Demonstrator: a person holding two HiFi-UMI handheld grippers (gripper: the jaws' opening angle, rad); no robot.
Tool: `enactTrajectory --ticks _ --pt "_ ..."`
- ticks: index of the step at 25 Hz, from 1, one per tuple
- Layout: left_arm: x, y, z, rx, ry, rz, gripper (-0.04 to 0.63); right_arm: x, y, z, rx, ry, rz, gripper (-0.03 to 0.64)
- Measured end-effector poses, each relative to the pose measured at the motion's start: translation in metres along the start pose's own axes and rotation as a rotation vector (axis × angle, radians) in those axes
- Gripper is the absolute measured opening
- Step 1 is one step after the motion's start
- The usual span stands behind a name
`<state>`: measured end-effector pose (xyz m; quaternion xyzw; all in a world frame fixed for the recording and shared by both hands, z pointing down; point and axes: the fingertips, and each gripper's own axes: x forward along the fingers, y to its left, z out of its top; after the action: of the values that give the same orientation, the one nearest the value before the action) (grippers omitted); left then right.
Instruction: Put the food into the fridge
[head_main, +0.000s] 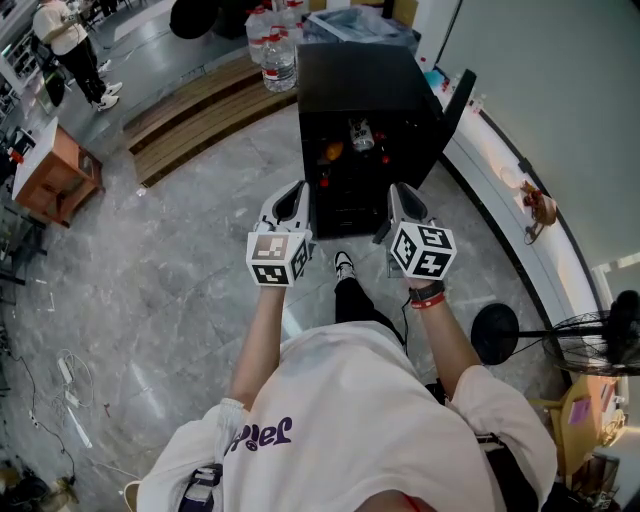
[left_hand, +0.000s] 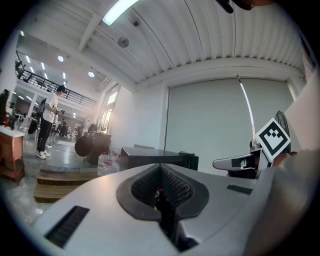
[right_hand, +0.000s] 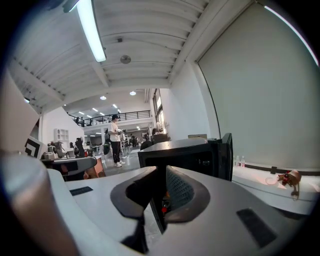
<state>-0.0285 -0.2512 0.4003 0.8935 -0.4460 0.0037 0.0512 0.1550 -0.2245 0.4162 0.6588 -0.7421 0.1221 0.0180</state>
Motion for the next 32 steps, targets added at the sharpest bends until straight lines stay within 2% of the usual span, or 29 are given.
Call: enactTrajectory --ticks 5,10,20,25,29,32 --pt "0.002 0.003 -0.003 0.002 -0.001 0.000 0.017 -0.002 0.003 0.000 -0.071 -0.026 -0.029 0.050" --pt "0.003 0.002 -0.003 0.014 0.001 -0.010 0.017 -0.001 0.006 0.000 -0.057 -0.042 -0.039 0.015" --pt "0.002 0.012 -0.011 0.009 0.015 0.000 0.017 0.008 0.013 -0.012 -0.054 -0.011 -0.036 0.015" --pt "0.011 0.021 -0.030 -0.017 0.040 0.013 0.017 0.020 0.008 -0.027 -0.058 0.020 -0.027 0.014" --pt "0.027 0.034 -0.063 -0.048 0.107 0.032 0.017 0.043 0.000 -0.051 -0.059 0.068 -0.007 0.015" --pt "0.043 0.047 -0.108 -0.076 0.239 0.018 0.017 0.068 -0.008 -0.078 -0.069 0.114 0.003 0.014"
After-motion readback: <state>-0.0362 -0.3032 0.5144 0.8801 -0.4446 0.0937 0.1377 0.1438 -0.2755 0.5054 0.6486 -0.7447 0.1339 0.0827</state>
